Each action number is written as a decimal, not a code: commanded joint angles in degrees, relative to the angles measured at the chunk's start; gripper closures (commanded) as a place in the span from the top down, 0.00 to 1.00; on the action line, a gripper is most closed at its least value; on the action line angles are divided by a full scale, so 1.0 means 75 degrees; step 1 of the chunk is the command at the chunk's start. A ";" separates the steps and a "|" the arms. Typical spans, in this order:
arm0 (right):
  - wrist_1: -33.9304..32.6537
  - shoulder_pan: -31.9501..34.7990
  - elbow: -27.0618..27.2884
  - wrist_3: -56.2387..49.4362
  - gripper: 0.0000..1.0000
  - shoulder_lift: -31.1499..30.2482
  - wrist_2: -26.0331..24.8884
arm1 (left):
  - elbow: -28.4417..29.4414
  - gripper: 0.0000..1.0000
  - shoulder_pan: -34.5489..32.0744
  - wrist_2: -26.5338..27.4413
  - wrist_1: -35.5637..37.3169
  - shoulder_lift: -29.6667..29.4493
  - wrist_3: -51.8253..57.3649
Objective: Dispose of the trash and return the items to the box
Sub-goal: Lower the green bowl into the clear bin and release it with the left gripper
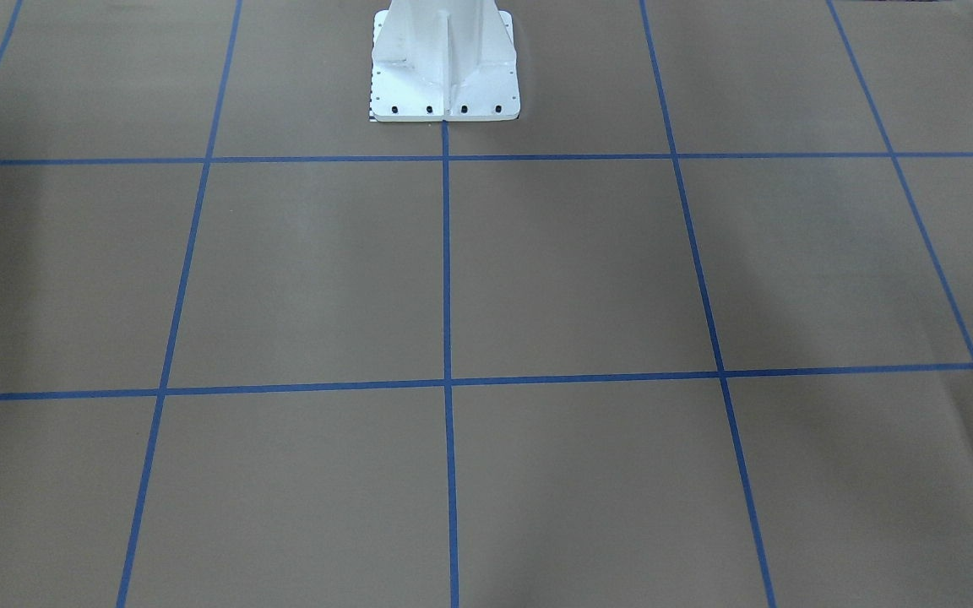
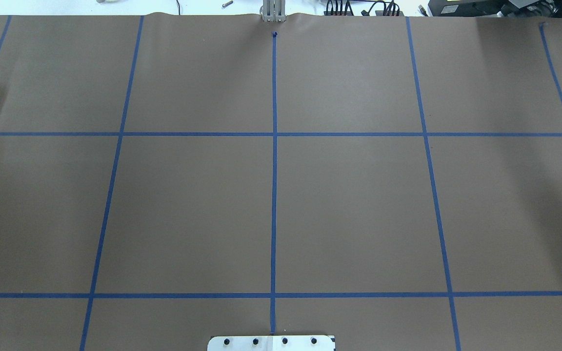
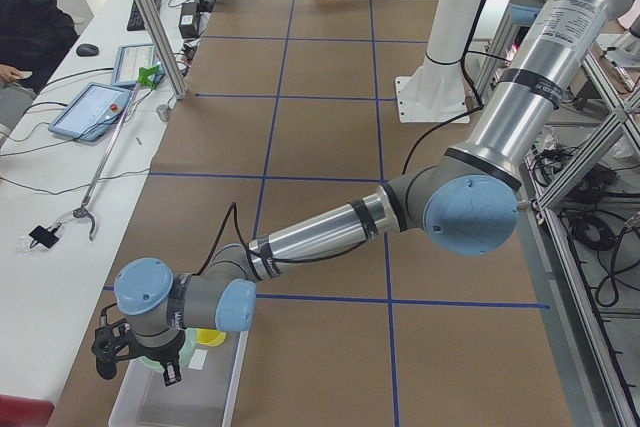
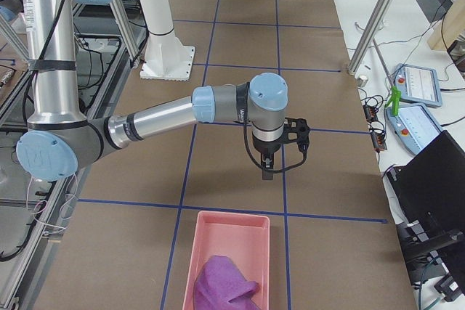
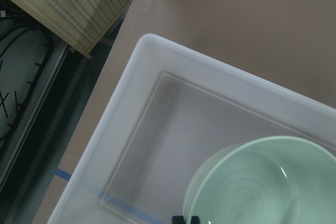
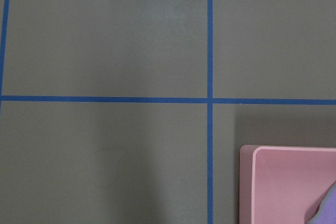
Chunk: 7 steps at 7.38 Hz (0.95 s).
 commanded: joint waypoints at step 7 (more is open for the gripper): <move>-0.0116 -0.0330 0.0476 0.0588 1.00 0.0023 0.0012 | 0.1358 0.00 0.0478 0.0791 -0.2856 -0.0035 -0.4162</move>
